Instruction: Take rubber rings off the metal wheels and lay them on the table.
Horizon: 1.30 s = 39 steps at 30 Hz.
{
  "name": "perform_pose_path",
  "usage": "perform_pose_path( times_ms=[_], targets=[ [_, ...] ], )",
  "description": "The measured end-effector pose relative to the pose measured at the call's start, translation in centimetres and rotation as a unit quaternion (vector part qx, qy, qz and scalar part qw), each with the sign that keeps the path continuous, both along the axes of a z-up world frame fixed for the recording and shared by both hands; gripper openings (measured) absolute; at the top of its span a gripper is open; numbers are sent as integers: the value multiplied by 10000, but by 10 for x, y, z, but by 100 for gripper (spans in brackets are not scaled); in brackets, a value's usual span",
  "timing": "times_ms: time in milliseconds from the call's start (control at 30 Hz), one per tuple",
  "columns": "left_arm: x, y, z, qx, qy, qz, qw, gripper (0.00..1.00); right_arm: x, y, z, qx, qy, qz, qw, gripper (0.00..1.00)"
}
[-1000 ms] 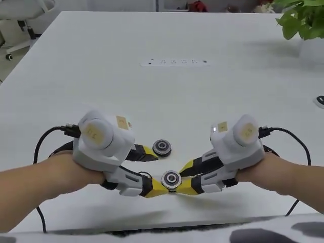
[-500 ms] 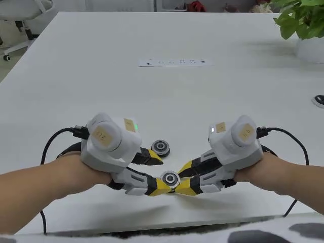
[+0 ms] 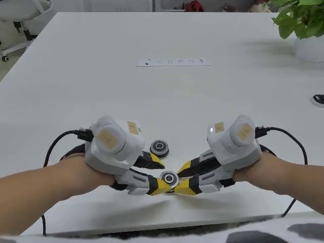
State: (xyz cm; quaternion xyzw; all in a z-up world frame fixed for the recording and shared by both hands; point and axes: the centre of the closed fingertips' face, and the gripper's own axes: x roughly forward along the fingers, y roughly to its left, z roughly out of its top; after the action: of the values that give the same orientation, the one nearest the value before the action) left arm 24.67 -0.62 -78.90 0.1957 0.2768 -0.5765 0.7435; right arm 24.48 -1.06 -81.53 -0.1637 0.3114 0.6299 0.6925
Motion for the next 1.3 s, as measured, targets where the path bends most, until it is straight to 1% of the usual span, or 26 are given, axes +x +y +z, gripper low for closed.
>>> perform_pose_path(
  times_ms=[300, 400, 567, 700, 833, 900, 933, 967, 1067, 1167, 1300],
  targets=[
    [1, -3, -3, 52, -26, -20, 10000, 24, 0, 0, 1, 6, 2, -6, 10000, 18],
    [2, -3, -4, 82, -76, -48, 9999, 21, 0, 0, 1, 5, -2, -10, 10000, 17],
    [4, -4, -5, 116, -87, -18, 9999, 18, 1, 0, 1, 7, 1, -15, 10000, 17],
    [2, -4, -8, 160, -107, -58, 9998, 16, 1, -1, 2, 15, 2, -20, 10000, 17],
    [3, -6, -9, 150, -121, -52, 9998, 16, 2, -1, 1, 21, 0, -23, 10000, 17],
    [5, -6, -9, 167, -162, -37, 9997, 14, 2, -1, 1, 14, -22, -15, 10000, 17],
    [6, -6, -9, 184, -230, -57, 9995, 14, 2, -2, 1, 4, -46, -2, 10000, 16],
    [5, -6, -10, 196, -215, -48, 9996, 14, 3, -2, 1, -4, -60, 8, 10000, 16],
    [6, -6, -10, 172, -213, -11, 9996, 14, 3, -3, 0, -42, -119, 55, 9999, 15],
    [6, -6, -10, 163, -229, 0, 9996, 14, 3, -6, 0, -52, -37, 10, 10000, 11],
    [7, -7, -10, 137, -223, 27, 9997, 14, 2, -7, 0, -42, 2, -19, 10000, 8]
  ],
)
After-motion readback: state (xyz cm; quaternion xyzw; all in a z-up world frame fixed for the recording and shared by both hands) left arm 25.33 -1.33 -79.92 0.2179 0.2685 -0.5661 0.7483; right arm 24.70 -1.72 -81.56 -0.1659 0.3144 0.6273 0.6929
